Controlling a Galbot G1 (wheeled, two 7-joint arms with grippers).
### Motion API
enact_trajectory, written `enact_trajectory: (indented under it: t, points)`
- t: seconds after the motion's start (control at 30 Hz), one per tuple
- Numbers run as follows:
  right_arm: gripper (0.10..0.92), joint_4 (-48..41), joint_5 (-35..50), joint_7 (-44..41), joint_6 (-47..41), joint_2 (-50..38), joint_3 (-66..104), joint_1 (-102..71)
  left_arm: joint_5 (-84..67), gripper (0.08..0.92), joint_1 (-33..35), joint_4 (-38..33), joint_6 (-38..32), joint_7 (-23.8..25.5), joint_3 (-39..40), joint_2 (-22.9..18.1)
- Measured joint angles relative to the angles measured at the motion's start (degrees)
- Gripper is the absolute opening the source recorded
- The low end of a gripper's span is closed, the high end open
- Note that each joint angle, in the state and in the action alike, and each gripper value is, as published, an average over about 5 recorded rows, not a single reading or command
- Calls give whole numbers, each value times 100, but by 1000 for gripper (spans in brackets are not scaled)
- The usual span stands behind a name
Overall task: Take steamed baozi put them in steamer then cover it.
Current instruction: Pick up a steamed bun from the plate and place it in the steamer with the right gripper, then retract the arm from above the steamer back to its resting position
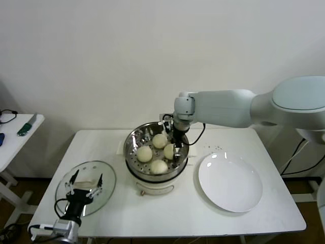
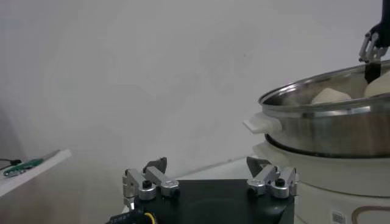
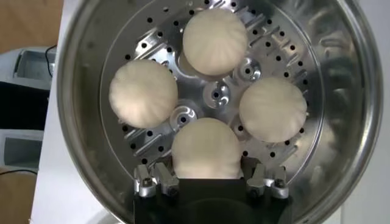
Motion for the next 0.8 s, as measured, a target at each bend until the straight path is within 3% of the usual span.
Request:
enact_trajectory:
  t: [0.13,0.6,0.8]
  points:
    - [816,-37,-41,-1,-4,-9,27,-28,-5,823,-30,21,18,1,-1,19]
    - [823,288,11,-127,162,-441,229,355,-2,823,-81,41,50,-8,-12,43]
    - [823,574,70,232,612,-999,386,573,27,823,-82,16,34,-74,-56,69]
